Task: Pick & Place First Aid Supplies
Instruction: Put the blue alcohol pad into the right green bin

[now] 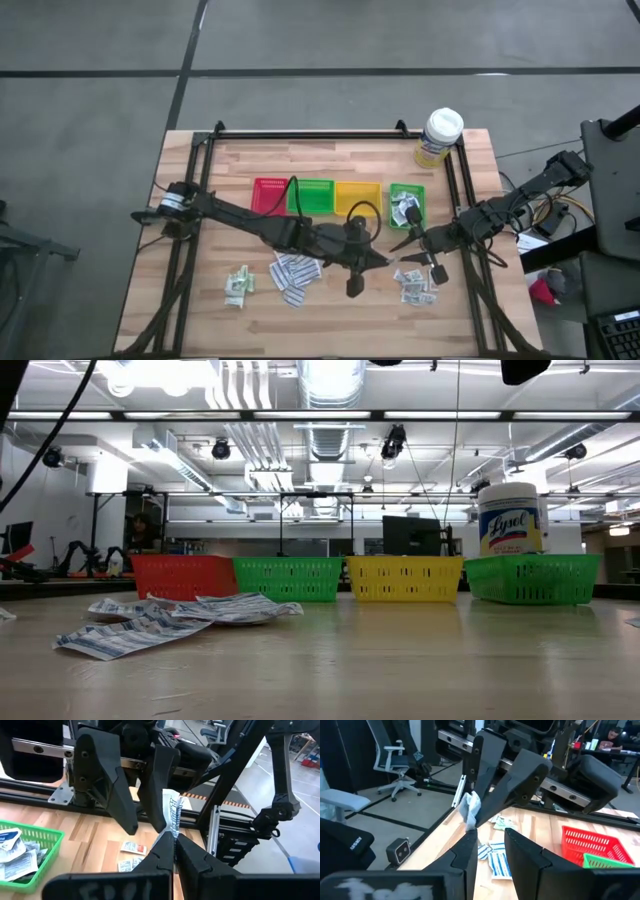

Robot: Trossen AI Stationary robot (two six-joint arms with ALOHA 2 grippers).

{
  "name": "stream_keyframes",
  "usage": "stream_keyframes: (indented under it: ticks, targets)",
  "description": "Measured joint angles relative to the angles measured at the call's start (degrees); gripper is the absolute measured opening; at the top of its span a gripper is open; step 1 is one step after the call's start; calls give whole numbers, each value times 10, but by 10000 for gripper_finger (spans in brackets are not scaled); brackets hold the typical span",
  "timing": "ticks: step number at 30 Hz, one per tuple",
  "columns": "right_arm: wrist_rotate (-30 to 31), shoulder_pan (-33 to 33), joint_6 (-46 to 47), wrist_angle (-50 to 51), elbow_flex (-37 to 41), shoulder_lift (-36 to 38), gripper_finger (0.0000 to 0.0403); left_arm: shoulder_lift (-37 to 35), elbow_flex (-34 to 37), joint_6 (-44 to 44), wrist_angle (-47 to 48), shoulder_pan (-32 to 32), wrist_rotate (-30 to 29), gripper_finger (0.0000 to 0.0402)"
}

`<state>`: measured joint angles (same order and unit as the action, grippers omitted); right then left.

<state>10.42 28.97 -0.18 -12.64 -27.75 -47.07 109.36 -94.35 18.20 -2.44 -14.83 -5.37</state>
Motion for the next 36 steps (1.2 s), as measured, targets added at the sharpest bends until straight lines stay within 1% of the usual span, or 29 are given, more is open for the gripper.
stream_keyframes:
  ticks: [7, 12, 24, 27, 33, 36]
  targets:
    - [-56, 0, 16, 1, 0, 0, 109, 0, 0, -1, 1, 5, -1, 9]
    - [-66, 0, 17, 4, 0, 0, 125, 0, 0, 0, 12, 6, -1, 9]
    - [-64, 0, 17, -1, 0, 0, 161, 0, 0, -1, 3, 7, -3, 3]
    - [-55, 0, 17, -5, 0, 0, 166, 0, 0, -1, 0, 7, -6, 2]
    - [-40, 0, 17, -18, 0, -1, 162, 0, 0, -2, -6, 7, -7, 2]
    - [-23, 0, 15, -26, 0, -1, 155, 0, 0, -2, -6, 7, -6, 1]
